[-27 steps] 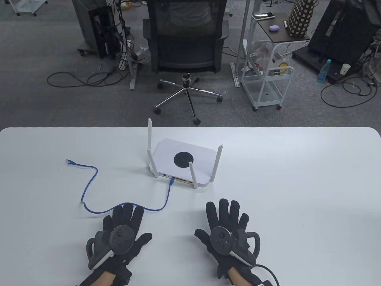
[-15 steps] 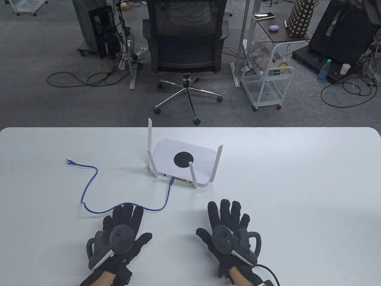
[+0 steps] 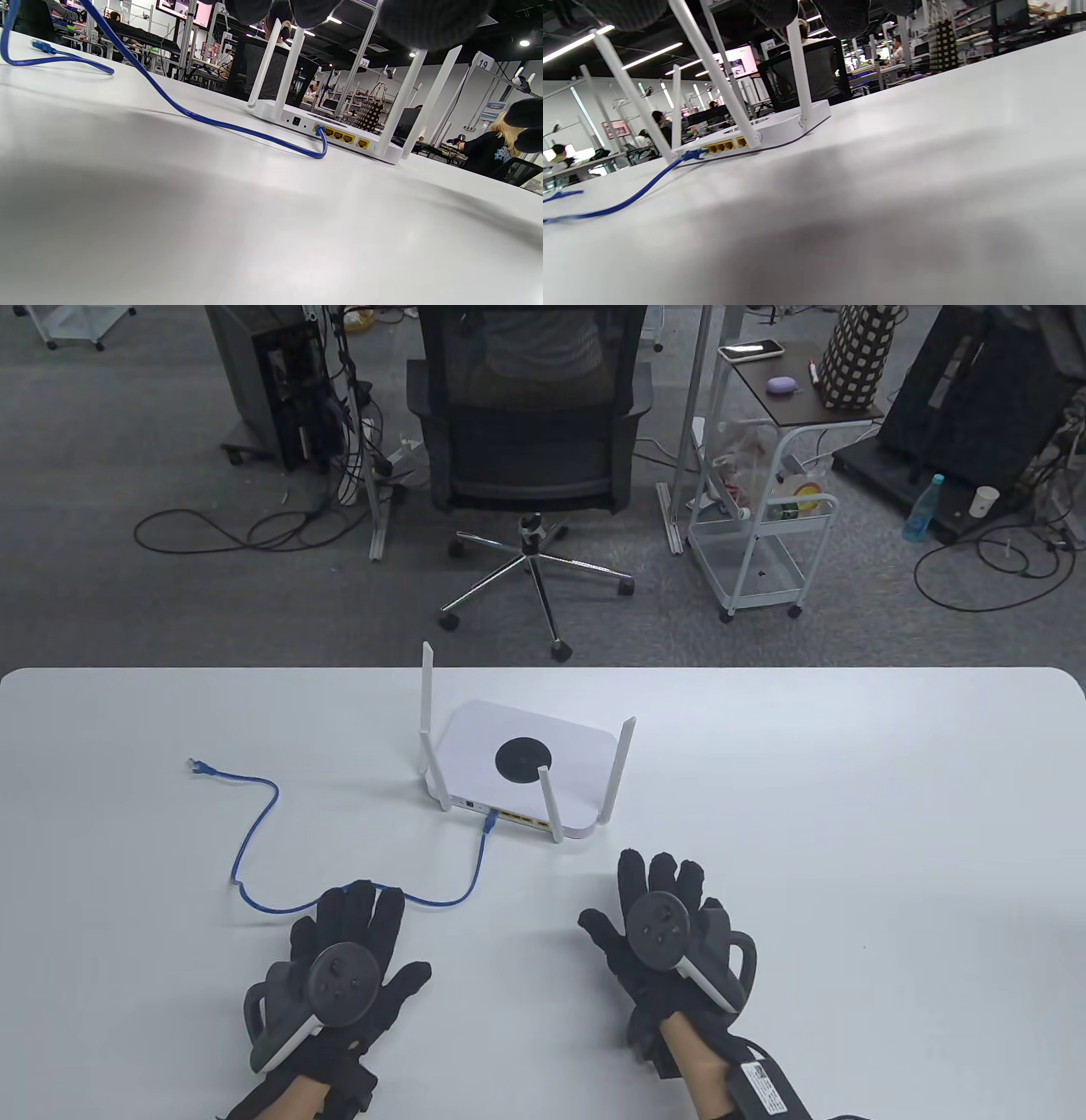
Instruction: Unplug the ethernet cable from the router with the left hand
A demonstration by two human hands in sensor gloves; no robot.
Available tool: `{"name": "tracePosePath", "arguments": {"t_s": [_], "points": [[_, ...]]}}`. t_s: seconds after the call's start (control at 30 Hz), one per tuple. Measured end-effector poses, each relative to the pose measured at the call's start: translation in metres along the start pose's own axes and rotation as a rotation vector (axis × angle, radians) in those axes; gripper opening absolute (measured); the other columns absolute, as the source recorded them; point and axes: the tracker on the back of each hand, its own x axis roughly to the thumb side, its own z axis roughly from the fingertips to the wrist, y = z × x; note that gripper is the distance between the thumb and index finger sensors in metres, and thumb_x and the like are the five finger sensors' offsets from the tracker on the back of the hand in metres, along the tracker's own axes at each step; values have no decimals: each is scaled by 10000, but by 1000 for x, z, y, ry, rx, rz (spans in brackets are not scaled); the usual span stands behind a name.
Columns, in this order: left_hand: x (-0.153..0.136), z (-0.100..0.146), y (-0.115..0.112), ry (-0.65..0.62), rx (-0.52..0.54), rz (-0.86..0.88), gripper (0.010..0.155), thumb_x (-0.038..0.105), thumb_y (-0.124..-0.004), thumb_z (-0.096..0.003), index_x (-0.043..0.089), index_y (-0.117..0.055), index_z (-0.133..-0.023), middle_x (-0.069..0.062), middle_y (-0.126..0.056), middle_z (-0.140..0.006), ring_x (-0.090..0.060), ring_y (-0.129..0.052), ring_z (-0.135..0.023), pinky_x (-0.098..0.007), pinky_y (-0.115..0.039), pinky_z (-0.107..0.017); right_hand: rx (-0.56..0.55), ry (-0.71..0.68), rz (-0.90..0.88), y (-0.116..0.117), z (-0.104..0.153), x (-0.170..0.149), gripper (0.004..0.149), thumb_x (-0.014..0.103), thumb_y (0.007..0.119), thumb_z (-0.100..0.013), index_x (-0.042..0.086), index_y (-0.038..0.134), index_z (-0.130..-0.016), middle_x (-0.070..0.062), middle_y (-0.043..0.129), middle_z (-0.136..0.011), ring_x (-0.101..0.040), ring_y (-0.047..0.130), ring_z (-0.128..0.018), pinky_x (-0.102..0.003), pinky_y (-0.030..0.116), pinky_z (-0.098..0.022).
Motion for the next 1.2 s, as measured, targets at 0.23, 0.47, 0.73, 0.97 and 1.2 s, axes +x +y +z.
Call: {"name": "tracePosePath", "arguments": {"t_s": [0.23, 0.47, 0.73, 0.97, 1.2], "points": [[-3, 0, 3, 15, 15, 11, 843, 621, -652, -514, 259, -379, -1225, -179, -283, -1322, -456, -236, -1207, -666, -197, -793, 12, 127, -145, -4, -45, -1, 884, 649, 596, -519, 100, 322, -1154, -287, 407, -1158, -574, 355, -1026, -744, 477, -650], [-7, -1, 5, 31, 19, 20, 832, 612, -655, -516, 246, -409, -1223, -184, -310, -1319, -461, -249, -1204, -664, -205, -792, 33, 254, -264, 3, -94, 0, 862, 585, 641, -536, 58, 311, -1134, -289, 480, -1123, -566, 497, -976, -662, 623, -607], [-7, -1, 6, 38, 19, 22, 825, 604, -658, -521, 233, -432, -1223, -195, -324, -1317, -469, -255, -1200, -665, -206, -791, 51, 386, -398, 23, -137, 0, 791, 487, 691, -545, 45, 371, -1117, -283, 561, -1078, -544, 624, -901, -590, 703, -561], [-9, -1, 7, 49, 22, 23, 820, 600, -659, -523, 229, -446, -1222, -199, -329, -1316, -472, -255, -1199, -664, -209, -791, 1, 479, -245, 40, -152, 1, 642, 403, 742, -529, 86, 553, -1055, -216, 678, -1003, -462, 696, -792, -491, 756, -501], [-9, -1, 8, 58, 13, 19, 814, 595, -660, -524, 227, -458, -1221, -203, -334, -1315, -477, -258, -1197, -667, -210, -790, 6, 490, -189, 43, -154, 3, 504, 398, 746, -522, 115, 720, -938, -219, 659, -996, -468, 680, -771, -478, 748, -496]]}}
